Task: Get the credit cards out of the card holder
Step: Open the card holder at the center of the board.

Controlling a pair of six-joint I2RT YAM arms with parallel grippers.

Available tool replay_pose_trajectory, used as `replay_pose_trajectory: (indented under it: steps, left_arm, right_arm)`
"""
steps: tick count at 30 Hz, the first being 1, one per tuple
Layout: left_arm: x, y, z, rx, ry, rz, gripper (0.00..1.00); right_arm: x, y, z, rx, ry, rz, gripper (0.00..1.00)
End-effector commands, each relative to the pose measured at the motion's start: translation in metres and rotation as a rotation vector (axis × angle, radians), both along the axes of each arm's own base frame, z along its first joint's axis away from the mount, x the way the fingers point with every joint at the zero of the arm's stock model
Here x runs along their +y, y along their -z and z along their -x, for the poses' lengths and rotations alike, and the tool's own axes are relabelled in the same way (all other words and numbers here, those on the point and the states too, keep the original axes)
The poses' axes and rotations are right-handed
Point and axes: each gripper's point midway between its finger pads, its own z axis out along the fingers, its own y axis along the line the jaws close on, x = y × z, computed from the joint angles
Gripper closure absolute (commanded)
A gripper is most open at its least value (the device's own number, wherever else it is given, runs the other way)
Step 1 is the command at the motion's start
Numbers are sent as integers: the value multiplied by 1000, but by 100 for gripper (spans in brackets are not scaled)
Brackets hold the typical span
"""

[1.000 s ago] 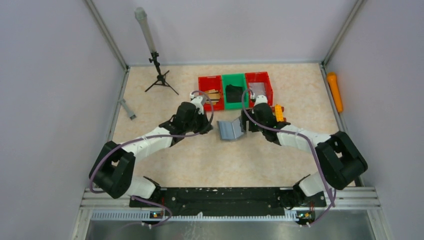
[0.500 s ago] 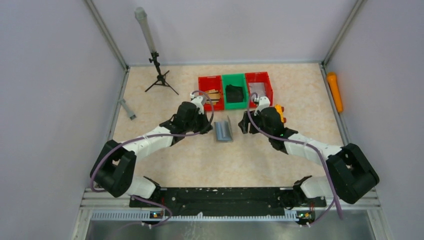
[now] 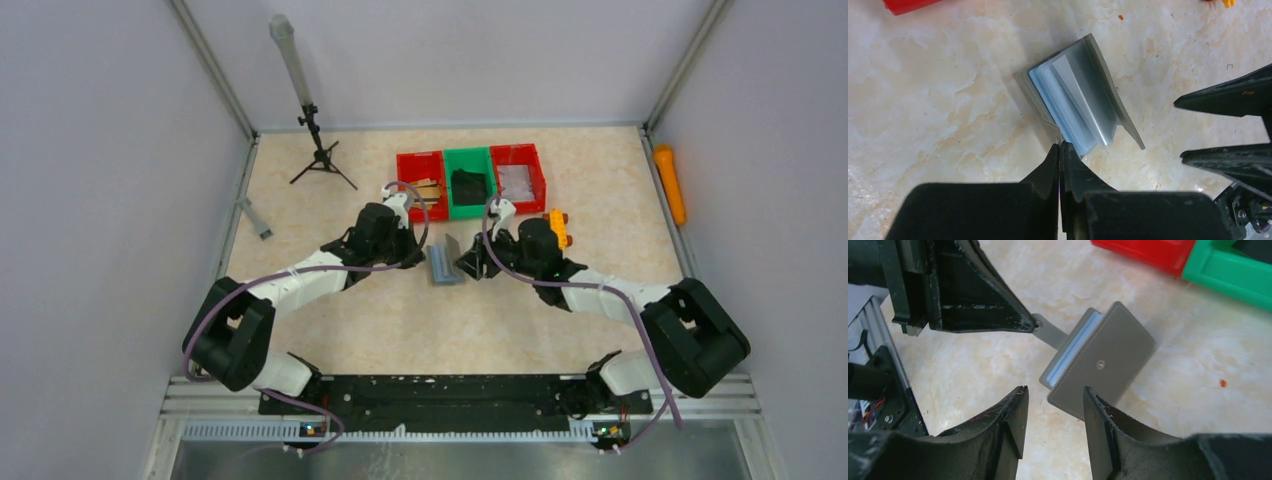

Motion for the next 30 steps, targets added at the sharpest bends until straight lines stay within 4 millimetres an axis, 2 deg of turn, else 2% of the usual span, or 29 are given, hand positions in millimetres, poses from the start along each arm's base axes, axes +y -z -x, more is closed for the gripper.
replay_pose_trajectory:
  steps: [1, 5, 9, 18, 20, 23, 25, 30]
  left_arm:
    - [-8, -21, -11, -52, 9, 44, 100]
    - [-9, -25, -9, -66, 19, 60, 100]
    - [-13, -31, -6, -80, 41, 87, 100]
    - [-16, -52, 5, -152, 90, 161, 100]
    - [-16, -57, 6, -174, 90, 173, 100]
    - [-15, -55, 5, -170, 85, 165, 100]
    - [-16, -53, 4, -156, 85, 161, 100]
    - [-16, -54, 5, -155, 90, 163, 100]
  right_arm:
    - [34, -22, 14, -54, -168, -58, 55]
    - [50, -24, 31, -64, -263, -68, 55]
    - [55, -29, 39, -81, -307, -94, 55]
    - [55, -29, 39, -87, -304, -89, 58]
    - [54, -27, 36, -87, -287, -81, 61]
    - [42, -5, 11, -37, -139, 27, 75]
    - [41, 6, 2, -8, -107, 82, 81]
    - [47, 25, -2, 61, -113, 116, 86]
